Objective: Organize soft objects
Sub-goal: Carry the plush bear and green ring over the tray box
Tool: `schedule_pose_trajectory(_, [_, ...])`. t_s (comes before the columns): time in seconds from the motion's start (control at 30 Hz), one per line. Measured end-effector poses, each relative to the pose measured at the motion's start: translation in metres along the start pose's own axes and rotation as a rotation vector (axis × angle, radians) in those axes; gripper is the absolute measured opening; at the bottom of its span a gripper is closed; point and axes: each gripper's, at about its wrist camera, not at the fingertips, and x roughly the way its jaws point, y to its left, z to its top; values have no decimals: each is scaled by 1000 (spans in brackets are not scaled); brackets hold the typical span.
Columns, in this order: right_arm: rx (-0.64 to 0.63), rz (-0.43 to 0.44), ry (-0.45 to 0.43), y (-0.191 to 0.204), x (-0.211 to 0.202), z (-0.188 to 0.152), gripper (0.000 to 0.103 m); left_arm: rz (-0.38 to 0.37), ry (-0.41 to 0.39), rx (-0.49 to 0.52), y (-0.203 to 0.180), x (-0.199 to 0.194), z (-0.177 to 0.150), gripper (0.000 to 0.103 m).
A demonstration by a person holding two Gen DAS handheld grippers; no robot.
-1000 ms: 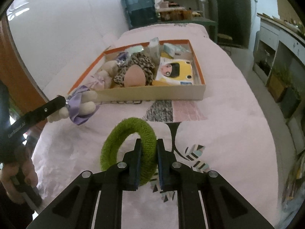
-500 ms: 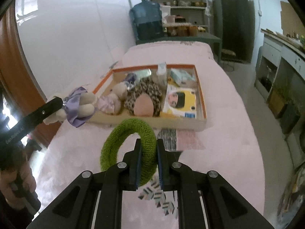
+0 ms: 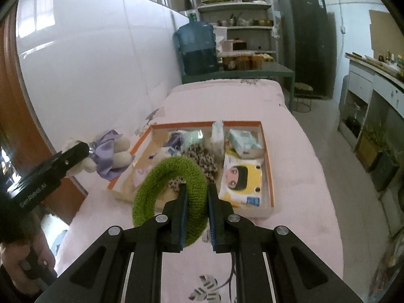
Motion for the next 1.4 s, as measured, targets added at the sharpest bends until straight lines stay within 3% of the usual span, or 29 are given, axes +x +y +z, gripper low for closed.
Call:
schedule_pose_trajectory(0.87, [21, 7, -52, -13, 21, 45, 14, 30, -2, 29, -16, 54, 37, 46])
schedule_pose_trajectory(1.4, [19, 39, -44, -15, 70, 77, 14, 70, 8, -23, -3, 93, 53, 46])
